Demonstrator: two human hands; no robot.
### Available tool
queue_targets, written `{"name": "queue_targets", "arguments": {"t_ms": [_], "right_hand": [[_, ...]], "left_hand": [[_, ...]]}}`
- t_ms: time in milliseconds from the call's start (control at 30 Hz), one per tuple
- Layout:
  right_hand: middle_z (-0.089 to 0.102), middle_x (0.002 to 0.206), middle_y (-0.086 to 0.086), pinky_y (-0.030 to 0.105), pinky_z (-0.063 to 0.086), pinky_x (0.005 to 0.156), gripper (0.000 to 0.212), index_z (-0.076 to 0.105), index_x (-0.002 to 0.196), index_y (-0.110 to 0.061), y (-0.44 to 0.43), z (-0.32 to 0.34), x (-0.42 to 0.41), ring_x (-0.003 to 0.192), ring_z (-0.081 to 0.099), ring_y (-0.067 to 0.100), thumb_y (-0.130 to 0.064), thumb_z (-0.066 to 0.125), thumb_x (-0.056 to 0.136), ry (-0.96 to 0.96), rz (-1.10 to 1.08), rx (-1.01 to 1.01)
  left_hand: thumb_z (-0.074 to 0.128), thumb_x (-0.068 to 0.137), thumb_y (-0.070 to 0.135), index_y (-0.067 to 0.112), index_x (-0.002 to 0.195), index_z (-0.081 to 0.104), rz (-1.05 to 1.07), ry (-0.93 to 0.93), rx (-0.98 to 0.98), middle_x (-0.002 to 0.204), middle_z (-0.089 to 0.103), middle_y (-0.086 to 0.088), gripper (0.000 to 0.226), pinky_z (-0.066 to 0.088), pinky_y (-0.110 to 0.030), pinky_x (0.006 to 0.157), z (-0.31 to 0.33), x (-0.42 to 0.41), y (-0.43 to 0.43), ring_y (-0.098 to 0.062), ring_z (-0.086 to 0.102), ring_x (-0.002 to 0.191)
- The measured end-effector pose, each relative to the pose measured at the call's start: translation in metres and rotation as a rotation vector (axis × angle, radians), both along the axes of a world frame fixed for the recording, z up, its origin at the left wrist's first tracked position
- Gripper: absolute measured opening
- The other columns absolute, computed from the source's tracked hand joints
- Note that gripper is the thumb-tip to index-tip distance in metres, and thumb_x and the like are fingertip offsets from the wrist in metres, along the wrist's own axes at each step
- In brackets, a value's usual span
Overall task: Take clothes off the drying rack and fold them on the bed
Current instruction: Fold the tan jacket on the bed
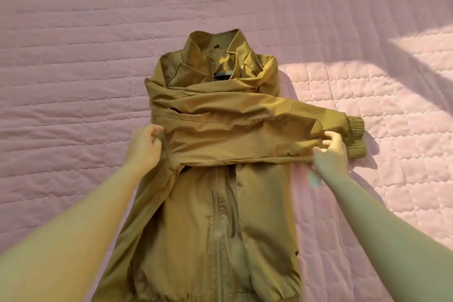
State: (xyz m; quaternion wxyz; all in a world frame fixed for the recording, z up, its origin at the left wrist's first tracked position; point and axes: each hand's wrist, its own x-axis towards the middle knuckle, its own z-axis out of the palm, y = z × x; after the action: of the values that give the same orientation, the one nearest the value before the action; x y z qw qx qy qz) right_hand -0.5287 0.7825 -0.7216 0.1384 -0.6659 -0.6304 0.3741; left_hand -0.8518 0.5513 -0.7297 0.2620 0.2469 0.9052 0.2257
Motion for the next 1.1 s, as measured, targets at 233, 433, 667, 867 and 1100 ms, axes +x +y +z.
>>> {"name": "queue_targets", "arguments": {"t_ms": [233,433,667,867,1100], "right_hand": [[0.056,0.118,0.01,0.022,0.037,0.093,0.03,0.056,0.121,-0.011,-0.011,0.003,-0.084,0.108,0.055,0.022,-0.008,0.05,0.092,-0.055,0.459,0.171],[0.052,0.13,0.001,0.035,0.034,0.109,0.033,0.052,0.129,-0.016,-0.021,-0.006,-0.171,0.125,0.044,0.017,-0.025,0.05,0.096,0.005,0.648,0.311],[0.063,0.109,-0.002,0.051,0.028,0.102,0.035,0.058,0.109,-0.023,-0.008,-0.014,-0.179,0.11,0.054,0.024,-0.052,0.045,0.095,-0.36,0.665,0.445],[0.064,0.1,0.005,0.04,0.037,0.083,0.023,0.064,0.096,-0.02,0.02,-0.012,-0.127,0.093,0.058,0.033,-0.039,0.051,0.095,-0.334,0.452,0.587],[0.03,0.151,0.008,0.047,0.024,0.111,0.048,0.038,0.141,-0.023,-0.009,-0.02,-0.137,0.14,0.027,0.028,-0.036,0.047,0.096,-0.319,0.577,0.625]], "left_hand": [[0.041,0.082,-0.016,0.016,0.141,0.042,-0.196,0.247,0.08,0.146,0.043,-0.008,0.067,0.035,-0.046,0.109,0.008,-0.061,0.054,-0.029,0.04,0.133],[0.046,0.074,-0.016,0.035,0.137,0.041,-0.615,0.408,-0.246,0.152,0.028,-0.009,0.081,0.027,-0.047,0.11,-0.001,-0.111,0.093,-0.036,0.029,0.137],[0.066,0.085,0.009,0.028,0.117,0.061,-0.854,0.693,-0.388,0.122,0.058,-0.001,0.037,0.017,-0.045,0.104,0.004,-0.154,0.091,-0.027,0.032,0.121],[0.066,0.084,0.049,0.024,0.101,0.062,-0.627,0.402,-0.263,0.077,0.046,-0.002,0.03,0.018,-0.039,0.101,0.027,-0.175,0.118,-0.025,0.032,0.117],[0.058,0.091,0.025,0.014,0.12,0.048,-0.114,0.487,0.105,0.131,0.04,-0.016,0.032,0.033,-0.045,0.097,-0.01,-0.096,0.106,-0.036,0.038,0.12]]}}
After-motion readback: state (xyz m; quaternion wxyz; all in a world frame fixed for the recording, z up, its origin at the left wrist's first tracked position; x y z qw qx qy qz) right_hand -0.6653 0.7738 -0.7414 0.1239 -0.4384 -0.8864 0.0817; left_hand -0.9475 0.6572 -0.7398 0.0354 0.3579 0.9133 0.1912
